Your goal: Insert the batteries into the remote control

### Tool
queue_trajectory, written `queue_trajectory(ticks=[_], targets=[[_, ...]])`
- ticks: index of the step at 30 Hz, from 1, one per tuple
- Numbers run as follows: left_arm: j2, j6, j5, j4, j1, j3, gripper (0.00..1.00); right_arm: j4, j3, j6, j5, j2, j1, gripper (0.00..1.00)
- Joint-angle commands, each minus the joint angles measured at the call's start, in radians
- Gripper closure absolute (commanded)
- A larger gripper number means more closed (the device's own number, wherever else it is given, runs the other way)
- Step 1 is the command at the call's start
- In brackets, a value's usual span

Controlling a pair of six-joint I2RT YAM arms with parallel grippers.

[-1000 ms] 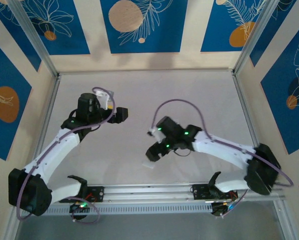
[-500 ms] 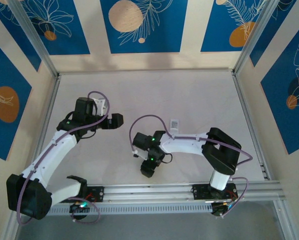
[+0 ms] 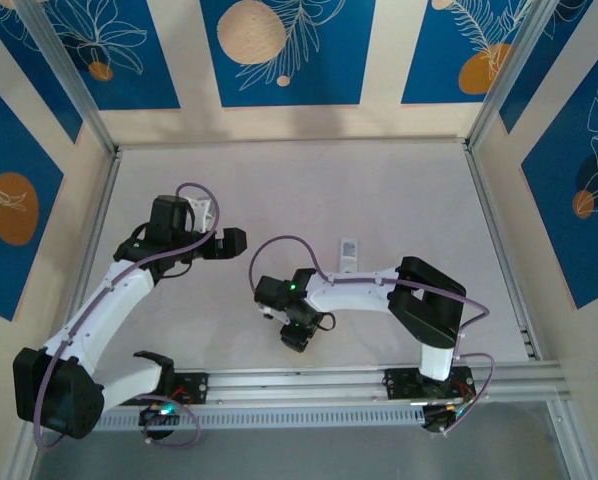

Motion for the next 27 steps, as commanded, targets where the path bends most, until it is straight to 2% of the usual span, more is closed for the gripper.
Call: queue_trajectory(ticks=[1, 7, 16, 22, 27], targets=[[-0.014, 0.018, -0.021, -0.022, 0.007, -0.005, 0.00, -0.020, 0.022, 0.011, 0.032, -0.021, 0.009, 0.43], [-0.011, 0.011, -0.027, -0.024, 0.009, -0.002, 0.00, -0.009, 0.011, 0.007, 0.023, -0.076, 0.012, 0.41], [-0.006, 0.007, -0.016, -0.017, 0.009, 0.000, 0.00, 0.040, -0.010, -0.013, -0.015, -0.011, -0.004, 0.40], [0.003, 0.003, -0.005, -0.009, 0.009, -0.004, 0.00, 0.051, -0.025, -0.012, -0.028, 0.001, -0.014, 0.44], [0.005, 0.003, -0.004, -0.005, 0.009, -0.001, 0.00, 0.036, -0.030, -0.009, -0.029, 0.010, -0.014, 0.52]])
